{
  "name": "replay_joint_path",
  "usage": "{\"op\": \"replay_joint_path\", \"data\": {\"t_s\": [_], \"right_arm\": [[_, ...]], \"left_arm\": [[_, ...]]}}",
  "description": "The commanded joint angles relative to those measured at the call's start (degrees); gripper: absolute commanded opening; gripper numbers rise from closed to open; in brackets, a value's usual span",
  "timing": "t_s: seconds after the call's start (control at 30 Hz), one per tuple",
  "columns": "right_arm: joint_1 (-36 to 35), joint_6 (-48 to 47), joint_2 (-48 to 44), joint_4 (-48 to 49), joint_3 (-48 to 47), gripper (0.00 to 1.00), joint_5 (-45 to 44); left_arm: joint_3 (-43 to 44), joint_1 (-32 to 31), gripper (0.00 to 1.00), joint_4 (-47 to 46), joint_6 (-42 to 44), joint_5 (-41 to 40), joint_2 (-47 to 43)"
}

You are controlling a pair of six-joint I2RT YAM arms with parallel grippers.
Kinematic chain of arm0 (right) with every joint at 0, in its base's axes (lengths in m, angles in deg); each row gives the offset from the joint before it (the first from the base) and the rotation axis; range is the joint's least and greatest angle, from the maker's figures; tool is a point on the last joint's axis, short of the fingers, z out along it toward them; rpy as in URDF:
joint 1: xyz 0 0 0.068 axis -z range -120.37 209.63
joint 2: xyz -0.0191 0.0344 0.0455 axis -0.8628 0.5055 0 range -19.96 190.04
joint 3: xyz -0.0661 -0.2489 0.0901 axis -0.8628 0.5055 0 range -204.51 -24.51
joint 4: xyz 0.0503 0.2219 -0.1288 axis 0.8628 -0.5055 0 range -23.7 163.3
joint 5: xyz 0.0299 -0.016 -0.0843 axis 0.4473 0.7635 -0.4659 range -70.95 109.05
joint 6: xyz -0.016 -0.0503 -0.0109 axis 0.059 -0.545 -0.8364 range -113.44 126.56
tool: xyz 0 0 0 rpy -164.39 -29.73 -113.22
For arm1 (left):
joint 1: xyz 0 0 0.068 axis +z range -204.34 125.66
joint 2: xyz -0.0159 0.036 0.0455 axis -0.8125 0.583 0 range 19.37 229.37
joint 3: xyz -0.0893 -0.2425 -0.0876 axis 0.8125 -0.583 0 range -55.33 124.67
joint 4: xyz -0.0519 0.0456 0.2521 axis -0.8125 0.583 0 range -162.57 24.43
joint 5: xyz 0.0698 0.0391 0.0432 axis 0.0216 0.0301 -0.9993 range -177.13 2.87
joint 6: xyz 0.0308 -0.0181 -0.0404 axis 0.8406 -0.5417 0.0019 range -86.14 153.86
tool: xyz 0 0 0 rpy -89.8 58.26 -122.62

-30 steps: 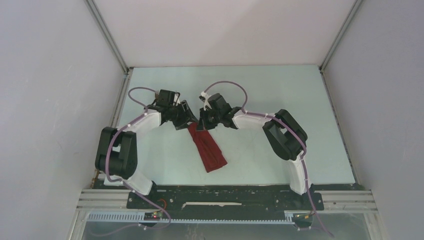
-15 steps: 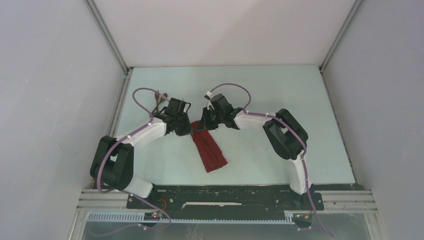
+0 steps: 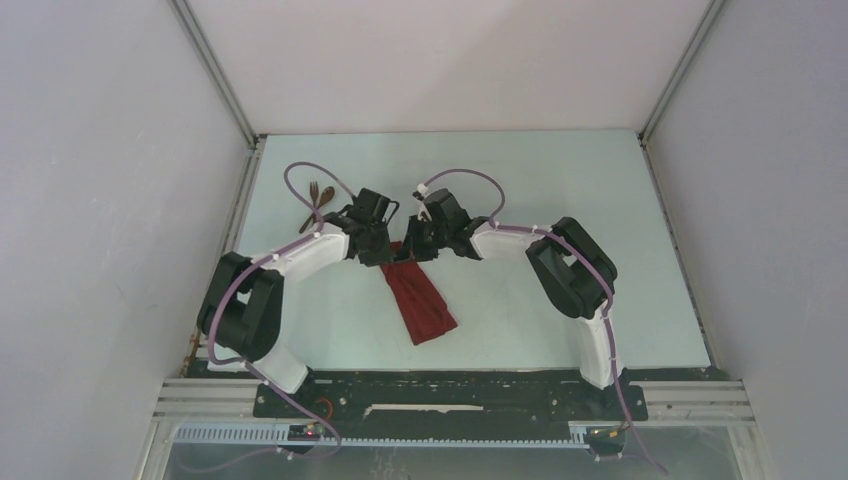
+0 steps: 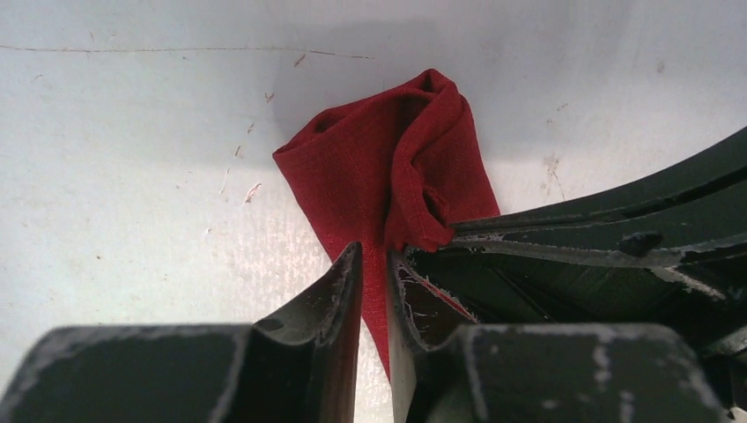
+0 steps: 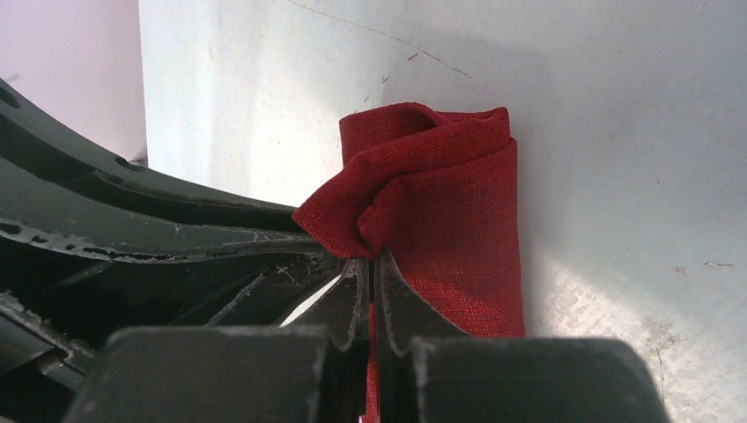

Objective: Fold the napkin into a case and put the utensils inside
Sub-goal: Pick up the top corner of the smaller rectangle folded napkin from the center of the board, then grasp the top corner of the smaller rectangle folded napkin from the folded napkin.

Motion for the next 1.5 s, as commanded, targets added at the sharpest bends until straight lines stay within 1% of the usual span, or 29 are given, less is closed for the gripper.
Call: {"op": "replay_joint_path", "data": {"t_s": [0.0, 0.13, 0.33, 0.73, 0.77, 0.87, 1.1, 1.17, 1.23, 1.27, 1.3, 1.37, 1.47], "right_arm": [[0.21, 0.74, -4.1, 2.2, 0.33, 0.0, 0.86], [0.32, 0.82, -4.06, 2.39, 0.34, 0.0, 1.03], [0.16, 0.82, -3.97, 2.22, 0.37, 0.0, 1.15], [-0.27, 1.59, -3.8, 2.58, 0.34, 0.0, 1.4], [-0.32, 1.59, -3.73, 2.54, 0.37, 0.0, 1.45], [-0.47, 1.63, -3.75, 2.47, 0.35, 0.0, 1.54], [-0.51, 1.67, -3.66, 2.81, 0.37, 0.0, 1.72], [-0.5, 1.72, -3.62, 2.57, 0.33, 0.0, 1.76], [-0.61, 1.78, -3.73, 1.98, 0.35, 0.0, 1.49], [-0.66, 1.99, -3.83, 1.54, 0.35, 0.0, 1.32], [-0.79, 2.2, -3.89, 1.2, 0.37, 0.0, 1.14], [-0.79, 3.53, -3.85, 1.4, 0.53, 0.0, 1.39], [-1.08, 7.79, -3.5, 4.91, 2.26, 0.0, 2.33]], "left_arm": [[1.37, -0.88, 0.22, 1.29, 1.31, -2.68, 0.18], [1.01, -1.1, 0.21, 0.99, 1.3, -2.26, 0.59], [1.63, -1.1, 0.24, 0.55, 1.38, -1.83, 2.38], [5.09, -1.11, 0.2, 2.49, 1.41, -4.51, 5.28], [5.48, -1.14, 0.2, 2.74, 1.32, -4.44, 5.65], [5.87, -1.24, 0.28, 2.76, 1.15, -4.05, 6.13], [6.82, -1.27, 0.27, 3.54, 1.54, -4.67, 7.17], [6.87, -1.27, 0.24, 3.54, 1.49, -4.77, 7.35], [6.83, -1.27, 0.13, 3.8, 1.51, -5.26, 7.14], [6.68, -1.27, 0.06, 3.89, 1.35, -5.7, 6.8], [6.45, -1.27, 0.03, 3.77, 1.2, -6.05, 6.37], [5.34, -1.2, 0.0, 2.85, 0.94, -6.18, 4.95], [3.95, -0.4, 0.0, 0.81, 0.57, -4.04, 3.82]]}}
